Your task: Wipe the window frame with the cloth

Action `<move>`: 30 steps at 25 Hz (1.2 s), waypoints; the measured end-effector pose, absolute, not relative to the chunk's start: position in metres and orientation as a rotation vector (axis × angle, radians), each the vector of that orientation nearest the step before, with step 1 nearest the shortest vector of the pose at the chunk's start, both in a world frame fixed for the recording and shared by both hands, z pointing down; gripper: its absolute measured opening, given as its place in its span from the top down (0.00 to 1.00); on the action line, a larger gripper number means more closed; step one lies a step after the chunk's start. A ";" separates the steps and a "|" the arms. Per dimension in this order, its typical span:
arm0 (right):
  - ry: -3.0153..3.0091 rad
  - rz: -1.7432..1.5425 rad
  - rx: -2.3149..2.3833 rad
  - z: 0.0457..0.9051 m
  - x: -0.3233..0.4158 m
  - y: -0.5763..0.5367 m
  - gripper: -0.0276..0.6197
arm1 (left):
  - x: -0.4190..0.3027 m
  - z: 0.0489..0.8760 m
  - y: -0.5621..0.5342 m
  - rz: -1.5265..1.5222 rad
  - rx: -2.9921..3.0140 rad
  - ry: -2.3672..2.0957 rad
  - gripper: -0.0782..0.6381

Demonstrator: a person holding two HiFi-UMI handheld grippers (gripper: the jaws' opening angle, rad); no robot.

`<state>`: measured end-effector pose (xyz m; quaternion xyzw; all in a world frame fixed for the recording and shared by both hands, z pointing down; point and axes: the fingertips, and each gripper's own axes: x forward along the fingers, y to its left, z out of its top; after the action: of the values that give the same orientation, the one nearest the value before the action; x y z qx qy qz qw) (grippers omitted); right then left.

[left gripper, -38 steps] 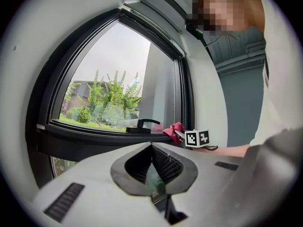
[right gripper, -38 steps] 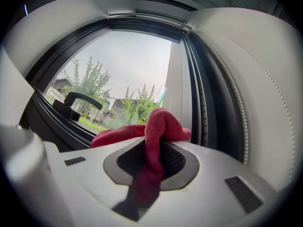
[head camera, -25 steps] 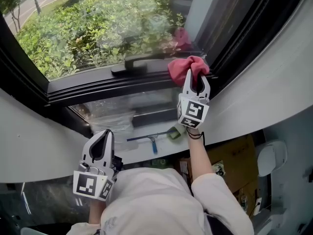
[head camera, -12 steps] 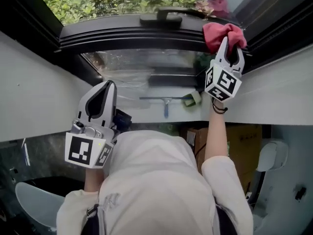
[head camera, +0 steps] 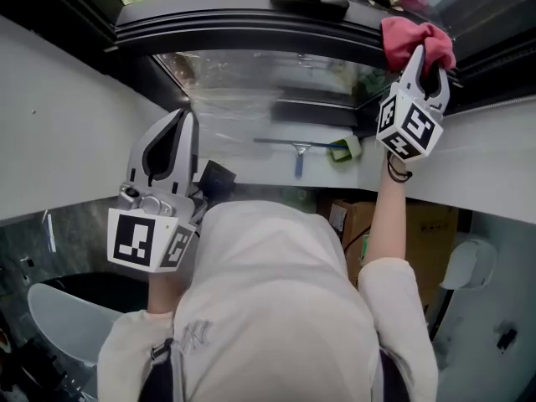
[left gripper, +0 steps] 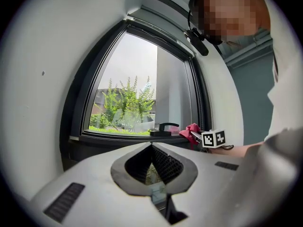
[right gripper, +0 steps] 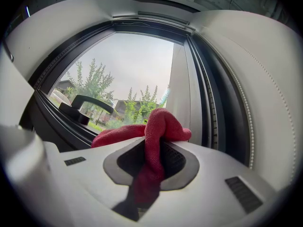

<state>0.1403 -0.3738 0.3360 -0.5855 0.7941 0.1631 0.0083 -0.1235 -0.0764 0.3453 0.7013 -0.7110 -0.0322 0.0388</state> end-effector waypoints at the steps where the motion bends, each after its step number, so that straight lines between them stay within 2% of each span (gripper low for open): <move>1: 2.484 0.510 -1.828 0.336 0.139 -0.373 0.83 | -0.123 0.345 -0.077 -0.105 2.153 -2.178 0.88; 30: 2.506 0.530 -1.782 0.336 0.115 -0.361 0.83 | -0.118 0.340 -0.072 -0.138 2.186 -2.156 0.88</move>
<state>0.1147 -0.3612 0.3359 -0.5711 0.8031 0.1697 0.0104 -0.1176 -0.0722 0.3402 0.7108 -0.7012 -0.0447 0.0342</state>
